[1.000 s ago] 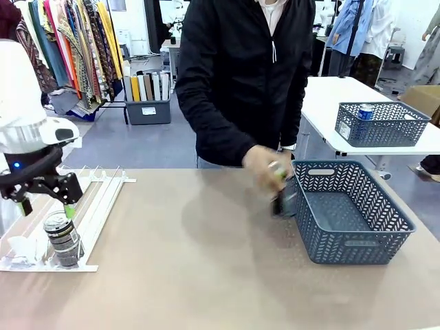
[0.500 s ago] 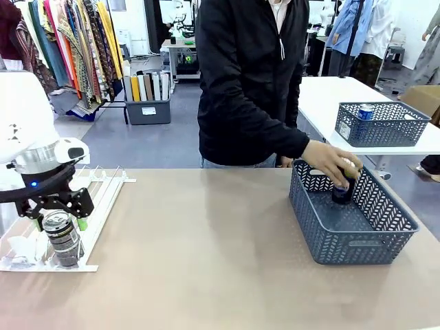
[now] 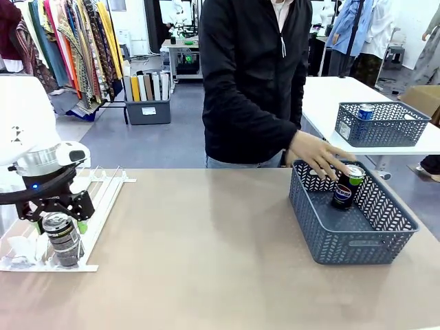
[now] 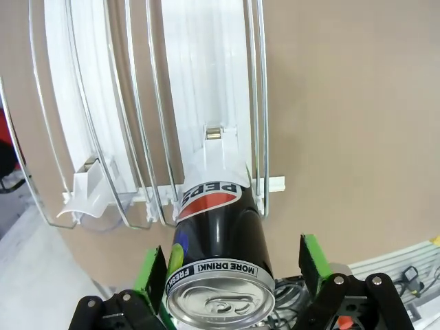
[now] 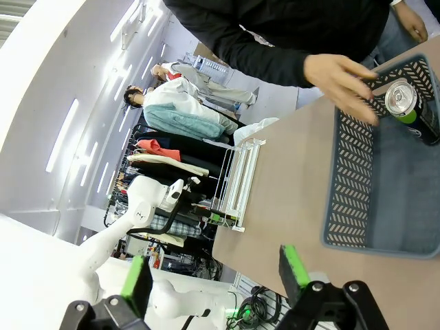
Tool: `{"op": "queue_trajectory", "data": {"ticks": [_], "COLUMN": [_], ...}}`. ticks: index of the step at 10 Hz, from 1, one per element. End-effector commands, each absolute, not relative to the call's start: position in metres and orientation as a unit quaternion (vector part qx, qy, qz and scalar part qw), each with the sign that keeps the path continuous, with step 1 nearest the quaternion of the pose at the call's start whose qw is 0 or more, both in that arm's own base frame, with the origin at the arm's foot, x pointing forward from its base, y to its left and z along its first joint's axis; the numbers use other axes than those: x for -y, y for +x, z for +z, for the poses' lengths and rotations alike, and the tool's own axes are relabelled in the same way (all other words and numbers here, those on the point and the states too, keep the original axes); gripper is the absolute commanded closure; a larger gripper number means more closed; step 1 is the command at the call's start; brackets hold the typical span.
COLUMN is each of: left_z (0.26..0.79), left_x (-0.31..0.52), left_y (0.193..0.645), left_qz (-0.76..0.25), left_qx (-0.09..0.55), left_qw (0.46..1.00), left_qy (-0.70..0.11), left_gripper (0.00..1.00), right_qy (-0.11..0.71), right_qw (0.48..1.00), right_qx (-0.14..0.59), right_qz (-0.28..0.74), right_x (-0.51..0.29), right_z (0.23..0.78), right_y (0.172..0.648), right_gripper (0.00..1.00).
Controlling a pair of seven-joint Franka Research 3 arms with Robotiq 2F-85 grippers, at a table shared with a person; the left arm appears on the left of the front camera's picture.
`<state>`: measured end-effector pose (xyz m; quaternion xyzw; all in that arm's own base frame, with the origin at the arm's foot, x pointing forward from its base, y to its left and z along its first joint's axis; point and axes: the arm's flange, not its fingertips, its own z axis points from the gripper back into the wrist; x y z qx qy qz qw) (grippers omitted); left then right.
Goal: Retrieve and store the cans from the dispenser.
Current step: Pick up one can from the Automatic Can Dispenser and place it in the middle of the table.
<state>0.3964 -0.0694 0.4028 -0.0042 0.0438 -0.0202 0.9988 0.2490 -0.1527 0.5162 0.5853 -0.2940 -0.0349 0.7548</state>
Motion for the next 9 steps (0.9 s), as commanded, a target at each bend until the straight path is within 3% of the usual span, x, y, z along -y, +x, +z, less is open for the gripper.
{"op": "queue_trajectory", "data": {"ticks": [1,2,3,4,9], "left_z": [0.4070,0.4070,0.4072,0.4073,0.4166], "left_x": [0.0683,0.0680,0.0672,0.0657,0.0591], "left_y": [0.3951,0.3945,0.3949,0.3943,0.3949], "left_qz": [-0.010,-0.011,-0.011,-0.008,0.005], "left_qx": [-0.050,-0.051,-0.052,-0.054,-0.033], "left_qw": [0.999,0.999,0.998,0.998,0.999], "left_qy": [-0.019,-0.014,-0.014,-0.017,-0.013], "left_gripper": [0.00,0.30,0.90,1.00,1.00], "right_qy": [0.591,0.591,0.591,0.591,0.591], "right_qw": [0.745,0.745,0.745,0.745,0.745], "right_qx": [0.308,0.308,0.308,0.308,0.308], "right_qz": [-0.027,-0.027,-0.027,-0.027,-0.027], "right_x": [0.1516,0.1516,0.1516,0.1516,0.1516], "right_z": [0.5186,0.5186,0.5186,0.5186,0.5186], "right_y": [0.2522,0.2522,0.2522,0.2522,0.2522], "right_gripper": [0.00,0.00,0.00,0.00,0.00]}}
